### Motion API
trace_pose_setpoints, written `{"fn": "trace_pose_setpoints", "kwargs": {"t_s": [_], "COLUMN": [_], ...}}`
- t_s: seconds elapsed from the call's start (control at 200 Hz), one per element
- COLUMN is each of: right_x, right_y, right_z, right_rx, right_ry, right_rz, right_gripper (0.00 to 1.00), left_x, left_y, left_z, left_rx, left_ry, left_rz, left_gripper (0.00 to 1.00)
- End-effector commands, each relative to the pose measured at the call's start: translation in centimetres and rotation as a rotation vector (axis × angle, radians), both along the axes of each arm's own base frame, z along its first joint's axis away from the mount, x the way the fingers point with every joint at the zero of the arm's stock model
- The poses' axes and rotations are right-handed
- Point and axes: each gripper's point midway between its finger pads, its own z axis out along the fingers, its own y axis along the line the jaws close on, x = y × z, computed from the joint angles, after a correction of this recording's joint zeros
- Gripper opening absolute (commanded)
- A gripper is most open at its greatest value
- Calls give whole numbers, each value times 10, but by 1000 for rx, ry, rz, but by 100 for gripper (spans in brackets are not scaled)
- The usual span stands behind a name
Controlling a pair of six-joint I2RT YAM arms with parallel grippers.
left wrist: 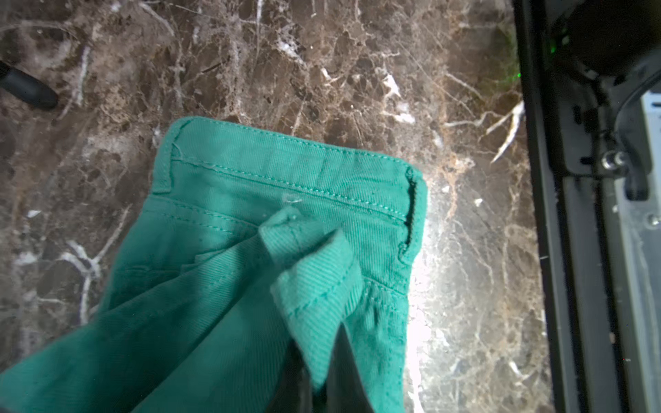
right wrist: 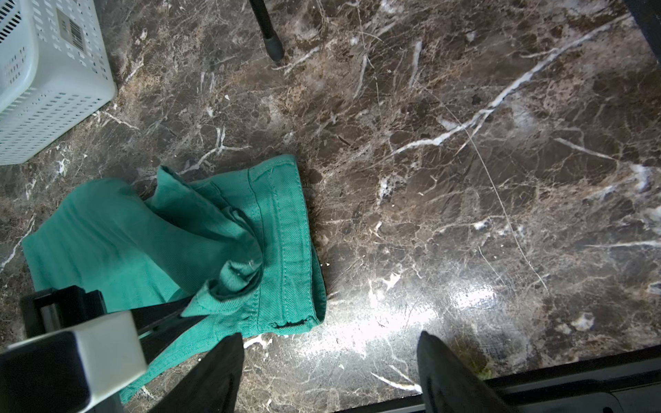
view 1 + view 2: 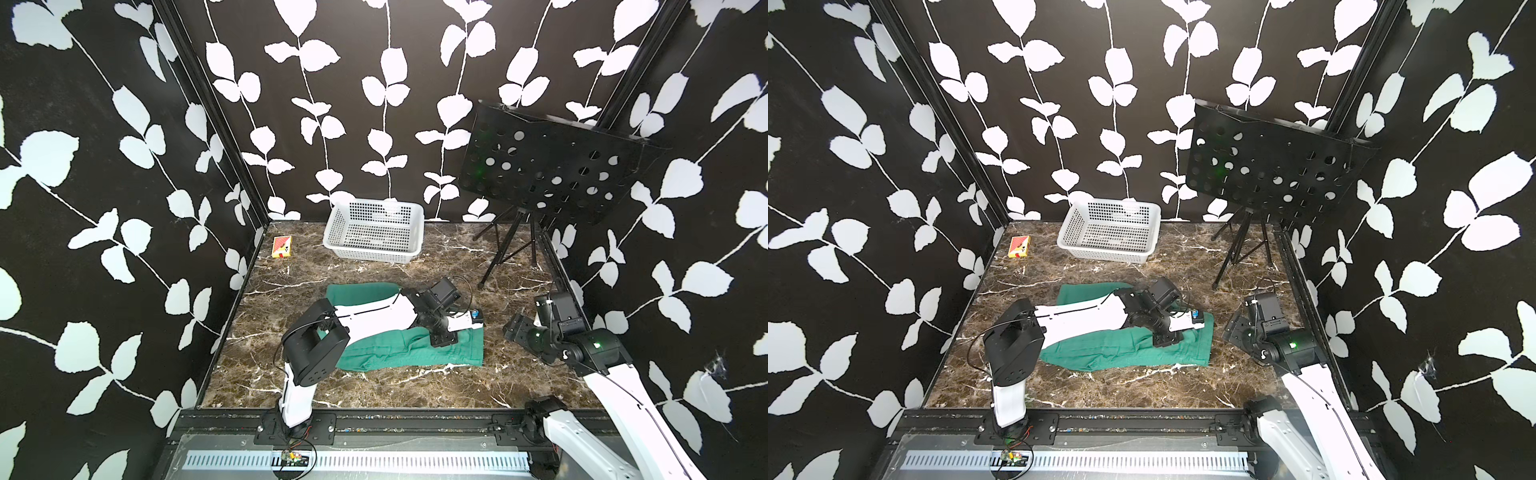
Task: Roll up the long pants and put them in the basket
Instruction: Adjust the long pant at the center of the board.
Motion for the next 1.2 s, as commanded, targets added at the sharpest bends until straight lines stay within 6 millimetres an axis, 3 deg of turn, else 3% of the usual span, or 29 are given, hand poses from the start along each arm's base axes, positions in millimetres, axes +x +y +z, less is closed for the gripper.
{"fn": "trace_pose_setpoints", "kwargs": {"t_s": [0.0, 0.125, 0.225, 0.335, 0.545, 0.77, 0.895, 0.995, 1.195], "right_x": [2, 3, 8, 32, 94, 123, 120, 100, 84], "right_y": [5, 20, 41, 62, 89, 110, 112, 111, 122], "right_z": [-7, -23, -43, -44, -50, -61, -67, -74, -58], "right_rx": [16, 65, 149, 279, 563, 721, 775, 734, 767], "right_ry": [22, 106, 183, 156, 14, 24, 95, 239, 299], "right_rz": [16, 74, 114, 74, -183, -400, -503, -570, -603], "right_gripper": [80, 86, 87, 88, 92, 95, 96, 96, 99], "left_x": [1, 13, 34, 45, 62, 68, 75, 80, 77], "left_y": [2, 6, 19, 37, 60, 68, 73, 73, 62], "left_z": [24, 52, 81, 101, 96, 93, 92, 93, 93], "left_rx": [-34, -161, -328, -448, -492, -508, -512, -503, -499], "left_ry": [-48, -116, -190, -199, -100, -65, -61, -70, -65], "left_rz": [1, 132, 343, 512, 680, 741, 779, 798, 734], "left_gripper": [0, 0, 0, 0, 0, 0, 0, 0, 0]}}
